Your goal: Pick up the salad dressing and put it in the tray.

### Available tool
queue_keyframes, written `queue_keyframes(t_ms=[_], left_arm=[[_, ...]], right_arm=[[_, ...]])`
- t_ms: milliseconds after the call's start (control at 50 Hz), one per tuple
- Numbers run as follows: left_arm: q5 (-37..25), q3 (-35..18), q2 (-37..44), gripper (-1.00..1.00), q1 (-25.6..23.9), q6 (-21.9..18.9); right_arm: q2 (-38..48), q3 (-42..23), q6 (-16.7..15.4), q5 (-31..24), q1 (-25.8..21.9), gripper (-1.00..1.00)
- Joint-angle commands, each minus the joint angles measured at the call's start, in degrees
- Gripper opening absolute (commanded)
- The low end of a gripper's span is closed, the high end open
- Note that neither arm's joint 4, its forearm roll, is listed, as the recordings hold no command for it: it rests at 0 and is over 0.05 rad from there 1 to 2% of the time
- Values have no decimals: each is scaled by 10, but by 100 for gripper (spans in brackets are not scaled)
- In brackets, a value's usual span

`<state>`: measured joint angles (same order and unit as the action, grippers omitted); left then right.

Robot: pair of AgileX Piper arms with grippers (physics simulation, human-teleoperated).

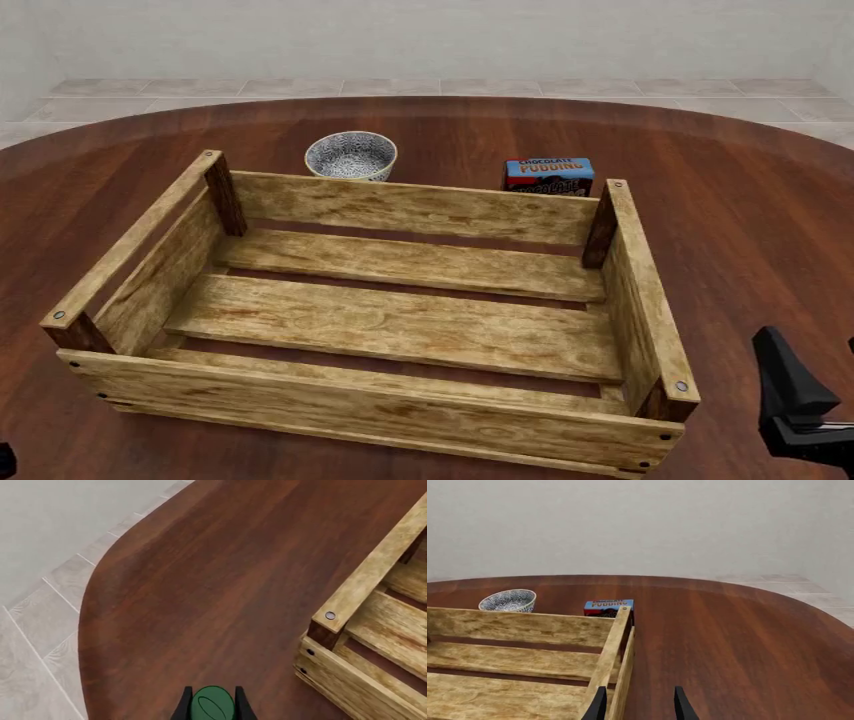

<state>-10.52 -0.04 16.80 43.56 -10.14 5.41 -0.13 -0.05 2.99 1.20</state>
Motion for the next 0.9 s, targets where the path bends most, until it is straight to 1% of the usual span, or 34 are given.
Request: queue_keyframes(t_ms=[20,120,400,500,560,620,680,780,840,900], left_arm=[[-9,0,-19,-100,-6,-5],[-5,-7,-20,-100,-6,-8],[-37,-38,-52,-100,-25,-12],[-73,-59,-85,-100,-46,-18],[-79,-67,-87,-100,-57,-24],[-99,-79,-103,-100,-85,-28],[-101,-84,-103,-100,-92,-34],[-121,-110,-110,-100,-129,-31],[-120,-113,-103,-100,-132,-33],[-124,-120,-105,-100,-146,-38]], right_arm=[[1,-1,2,0,3,100],[0,-1,3,0,5,100],[7,-1,6,6,8,100],[3,0,6,3,8,100],[6,0,5,6,7,100],[4,0,4,3,6,100],[7,0,3,6,5,100],[9,0,2,9,5,100],[9,0,3,8,5,100],[13,0,4,11,6,100]])
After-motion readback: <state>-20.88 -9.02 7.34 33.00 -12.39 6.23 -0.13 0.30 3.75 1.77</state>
